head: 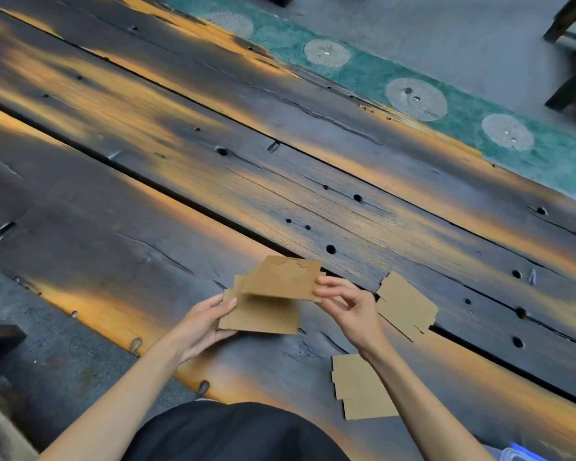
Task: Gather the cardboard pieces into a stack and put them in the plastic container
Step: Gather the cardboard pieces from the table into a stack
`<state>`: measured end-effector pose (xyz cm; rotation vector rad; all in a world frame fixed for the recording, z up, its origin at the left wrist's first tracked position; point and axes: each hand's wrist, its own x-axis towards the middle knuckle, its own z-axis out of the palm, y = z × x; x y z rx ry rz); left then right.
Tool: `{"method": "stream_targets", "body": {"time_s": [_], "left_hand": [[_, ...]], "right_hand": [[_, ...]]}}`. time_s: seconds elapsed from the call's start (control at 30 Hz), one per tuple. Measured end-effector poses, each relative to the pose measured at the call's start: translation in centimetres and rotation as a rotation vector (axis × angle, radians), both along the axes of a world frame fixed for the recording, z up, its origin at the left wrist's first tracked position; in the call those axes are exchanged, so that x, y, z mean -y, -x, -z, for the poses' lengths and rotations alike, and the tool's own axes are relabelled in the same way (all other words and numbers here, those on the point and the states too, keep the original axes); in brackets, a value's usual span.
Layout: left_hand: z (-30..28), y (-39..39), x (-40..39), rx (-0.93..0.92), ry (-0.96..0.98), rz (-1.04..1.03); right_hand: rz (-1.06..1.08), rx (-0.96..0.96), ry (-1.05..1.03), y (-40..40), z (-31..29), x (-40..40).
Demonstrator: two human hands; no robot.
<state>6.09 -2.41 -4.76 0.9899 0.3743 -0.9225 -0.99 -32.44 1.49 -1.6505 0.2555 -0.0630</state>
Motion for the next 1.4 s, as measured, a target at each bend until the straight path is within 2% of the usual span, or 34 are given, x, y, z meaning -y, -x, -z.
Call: {"method": "stream_targets", "body": {"time_s": [0.23, 0.53, 0.77, 1.03, 1.17, 1.3, 1.4], "left_hand": [[-1.1, -0.9, 0.4, -0.08, 0.216, -0.037], [-1.3, -1.3, 1.1, 0.004, 0.119, 0.09], [-0.9, -0.8, 2.1, 0.026, 0.042, 0.137], [-1.0, -0.1, 4.6, 0.029, 0.001, 0.168], [-1.2, 0.3, 5.8, 0.043, -0.037, 0.154], [-0.8, 0.9, 6.3, 0.053, -0.065, 0.158], [-0.4, 1.4, 6.6, 0.061, -0.093, 0.177]], "right_hand": [[-0.178, -0.032, 0.038, 1.0, -0.3, 0.3], [-0.267, -0.04, 0.249, 1.2, 0.3, 0.5], [-0.186, -0.012, 0.392, 3.0, 2.1, 0.8], [-0.097, -0.067, 0.439, 5.9, 3.6, 2.1], [0.014, -0.05, 0.519, 7.8, 4.3, 3.2], [0.182, -0.199, 0.569, 10.6, 5.5, 5.5], [0.026, -0.437, 0.755, 12.7, 6.6, 8.0]]}}
